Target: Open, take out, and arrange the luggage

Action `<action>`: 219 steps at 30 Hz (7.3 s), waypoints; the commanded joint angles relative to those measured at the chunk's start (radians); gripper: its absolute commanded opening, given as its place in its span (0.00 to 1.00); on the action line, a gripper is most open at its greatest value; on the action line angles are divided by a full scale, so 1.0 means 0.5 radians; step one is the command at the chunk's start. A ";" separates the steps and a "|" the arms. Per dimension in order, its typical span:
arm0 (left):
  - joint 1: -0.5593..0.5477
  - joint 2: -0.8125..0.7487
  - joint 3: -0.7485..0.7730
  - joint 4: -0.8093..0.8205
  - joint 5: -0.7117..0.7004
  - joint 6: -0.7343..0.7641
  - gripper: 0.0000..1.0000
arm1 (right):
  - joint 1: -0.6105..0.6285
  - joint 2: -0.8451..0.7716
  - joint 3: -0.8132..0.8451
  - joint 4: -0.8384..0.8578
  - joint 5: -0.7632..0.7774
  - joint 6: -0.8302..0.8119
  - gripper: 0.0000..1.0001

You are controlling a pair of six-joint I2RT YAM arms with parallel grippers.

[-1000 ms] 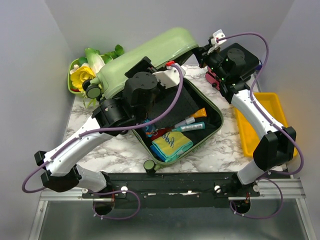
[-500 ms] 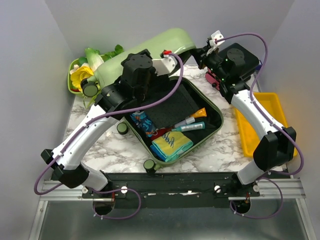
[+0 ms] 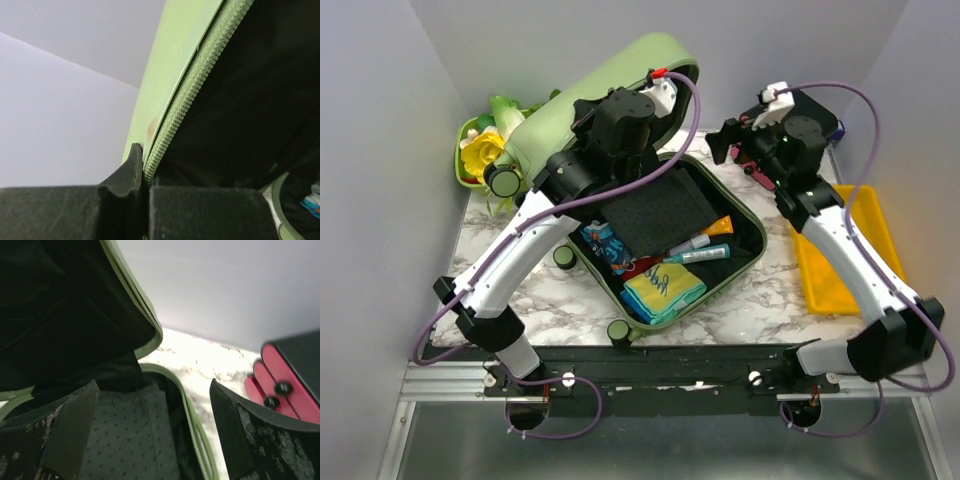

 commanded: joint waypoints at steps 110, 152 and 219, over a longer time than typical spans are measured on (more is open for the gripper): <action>1.831 -0.752 -0.506 -0.266 0.569 -1.664 0.00 | 1.290 0.492 -0.466 -0.155 -0.388 0.949 0.01; 1.960 -0.740 -0.239 -0.722 1.141 -2.008 0.99 | 1.306 0.382 -0.230 -0.523 0.002 0.682 0.76; 0.432 -0.676 -2.191 0.619 2.580 -2.418 0.99 | -0.492 -0.222 -0.319 -0.584 0.658 0.326 1.00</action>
